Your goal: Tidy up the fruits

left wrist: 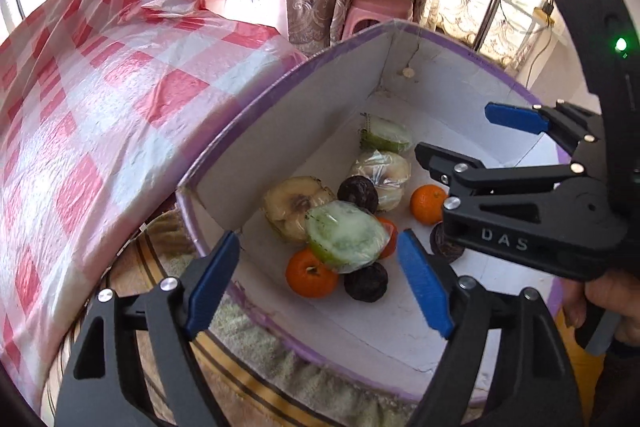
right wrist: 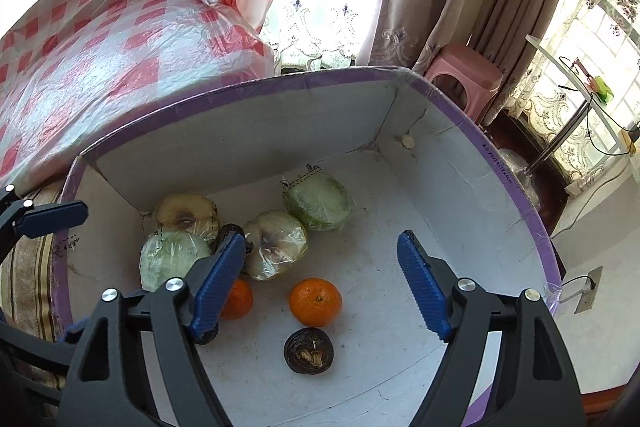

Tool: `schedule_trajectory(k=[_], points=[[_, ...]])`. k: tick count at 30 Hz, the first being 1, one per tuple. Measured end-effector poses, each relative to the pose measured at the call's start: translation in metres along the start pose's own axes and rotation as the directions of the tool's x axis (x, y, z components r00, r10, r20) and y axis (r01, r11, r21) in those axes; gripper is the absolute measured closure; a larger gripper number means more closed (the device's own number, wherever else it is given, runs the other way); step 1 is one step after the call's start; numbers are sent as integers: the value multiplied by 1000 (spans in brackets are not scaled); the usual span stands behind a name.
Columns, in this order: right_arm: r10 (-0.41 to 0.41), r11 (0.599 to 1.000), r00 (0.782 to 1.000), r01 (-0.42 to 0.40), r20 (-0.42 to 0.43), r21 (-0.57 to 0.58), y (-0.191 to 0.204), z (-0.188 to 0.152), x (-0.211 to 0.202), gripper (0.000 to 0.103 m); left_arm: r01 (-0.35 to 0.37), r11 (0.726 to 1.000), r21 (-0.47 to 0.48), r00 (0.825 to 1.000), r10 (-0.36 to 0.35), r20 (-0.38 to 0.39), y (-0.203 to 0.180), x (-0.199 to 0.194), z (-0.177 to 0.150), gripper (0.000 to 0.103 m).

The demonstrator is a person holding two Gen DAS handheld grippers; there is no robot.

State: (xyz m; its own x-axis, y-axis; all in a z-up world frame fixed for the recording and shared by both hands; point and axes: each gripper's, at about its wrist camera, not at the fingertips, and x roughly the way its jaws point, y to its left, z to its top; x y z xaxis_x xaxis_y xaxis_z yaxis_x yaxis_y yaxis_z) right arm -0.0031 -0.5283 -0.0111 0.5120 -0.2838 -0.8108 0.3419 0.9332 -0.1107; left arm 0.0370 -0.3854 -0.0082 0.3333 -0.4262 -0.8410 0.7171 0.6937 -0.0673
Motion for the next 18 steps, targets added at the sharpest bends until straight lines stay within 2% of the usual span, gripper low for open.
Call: schedule_trajectory(k=[2,3,8,12,15,18], points=[[-13,999,999,12,33,36,-7,-2,-13,19,44,998,-45,998,-42,43,7,-15,-8,14],[-15,998,999,12,50,56,-10,-3,-21,16,44,997,-70,998,-40,54,10,-20,-11,7],[-59,995,995,51,86,88,-16,-13,-54,16,43,988,-145,997,-32,77,14,-33,-31,4],[-67,995,994,61,85,74,-13,-20,-66,16,66,975,-213,998,-63,24,26,-25,-39,2],[-55,996,995,49,87,71,-11,-20,-69,16,68,974,-217,997,-63,33,27,-24,-39,2],[-44,997,995,38,93,65,-8,-19,-69,16,28,982,-189,998,-16,63,21,-31,-38,2]])
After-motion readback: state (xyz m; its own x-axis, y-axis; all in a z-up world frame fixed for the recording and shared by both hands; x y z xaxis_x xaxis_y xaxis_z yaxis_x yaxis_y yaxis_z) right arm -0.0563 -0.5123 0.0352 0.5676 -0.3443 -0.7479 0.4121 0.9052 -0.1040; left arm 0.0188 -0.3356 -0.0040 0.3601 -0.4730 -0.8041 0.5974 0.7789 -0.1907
